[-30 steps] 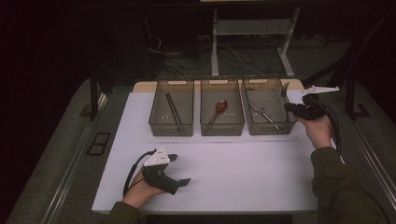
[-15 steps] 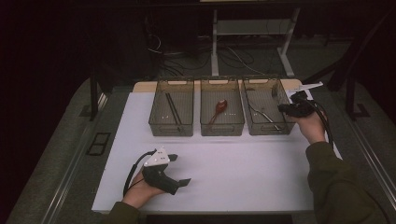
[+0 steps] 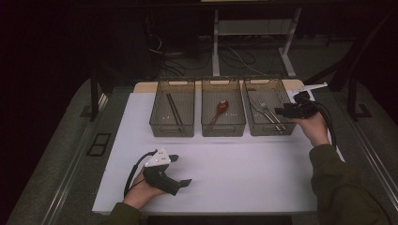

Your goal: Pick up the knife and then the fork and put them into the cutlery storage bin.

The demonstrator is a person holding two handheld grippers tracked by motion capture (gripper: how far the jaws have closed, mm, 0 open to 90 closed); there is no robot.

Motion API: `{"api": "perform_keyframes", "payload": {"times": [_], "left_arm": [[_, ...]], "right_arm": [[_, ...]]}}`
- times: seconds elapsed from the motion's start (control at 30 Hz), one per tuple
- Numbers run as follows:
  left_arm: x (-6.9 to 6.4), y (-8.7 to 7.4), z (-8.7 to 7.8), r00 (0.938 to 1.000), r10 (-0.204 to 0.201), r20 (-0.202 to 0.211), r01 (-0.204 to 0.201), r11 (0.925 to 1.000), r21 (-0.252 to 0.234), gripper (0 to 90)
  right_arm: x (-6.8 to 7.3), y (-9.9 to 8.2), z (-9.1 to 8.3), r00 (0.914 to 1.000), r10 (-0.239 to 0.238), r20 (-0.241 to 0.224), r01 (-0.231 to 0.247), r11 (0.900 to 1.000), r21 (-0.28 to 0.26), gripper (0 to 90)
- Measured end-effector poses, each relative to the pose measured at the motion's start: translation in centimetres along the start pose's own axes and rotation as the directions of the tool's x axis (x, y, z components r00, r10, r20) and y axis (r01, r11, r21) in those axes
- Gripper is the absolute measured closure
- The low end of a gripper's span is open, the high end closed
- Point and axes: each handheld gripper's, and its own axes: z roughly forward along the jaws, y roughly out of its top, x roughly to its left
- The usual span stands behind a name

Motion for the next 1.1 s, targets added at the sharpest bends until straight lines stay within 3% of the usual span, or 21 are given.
{"api": "perform_keyframes", "payload": {"times": [0.23, 0.33, 0.4, 0.57, 0.67, 0.93, 1.1], "left_arm": [[0.1, 0.2, 0.0, 1.0, -0.006, -0.001, 0.006, 1.0, -0.005, 0.0], [0.2, 0.2, 0.1, 0.9999, -0.015, -0.002, 0.015, 0.9999, -0.008, 0.0], [0.3, 0.2, 0.1, 0.9999, -0.015, -0.002, 0.015, 0.9999, -0.007, 0.0], [0.4, 0.2, 0.1, 0.9998, -0.02, -0.006, 0.02, 0.9998, -0.008, 0.0], [0.4, 0.1, 0.0, 0.9997, -0.022, -0.006, 0.022, 0.9997, -0.008, 0.0], [0.3, 0.1, -0.1, 0.9999, -0.015, -0.004, 0.015, 0.9999, -0.006, 0.0], [0.3, 0.1, -0.1, 0.9999, -0.01, -0.002, 0.01, 0.9999, -0.005, 0.0]], "right_arm": [[0.1, -0.1, -0.9, 0.9998, 0.01, -0.017, -0.011, 0.9985, -0.053, 37.4], [0.6, -0.2, -1.2, 1.0, -0.005, 0.002, 0.005, 0.9978, -0.066, 35.4], [0.8, -0.3, -1.4, 0.9997, -0.017, -0.015, 0.016, 0.997, -0.076, 34.3], [1.6, -0.7, -1.6, 0.9992, -0.027, -0.03, 0.025, 0.9979, -0.06, 30.6], [1.9, -0.8, -1.8, 0.9973, -0.021, -0.07, 0.017, 0.9985, -0.051, 29.4], [3.2, -1.6, -2.8, 0.9904, -0.065, -0.122, 0.055, 0.9952, -0.081, 27.3], [4.3, -2.4, -3.1, 0.9893, -0.08, -0.122, 0.072, 0.9952, -0.067, 27.3]]}}
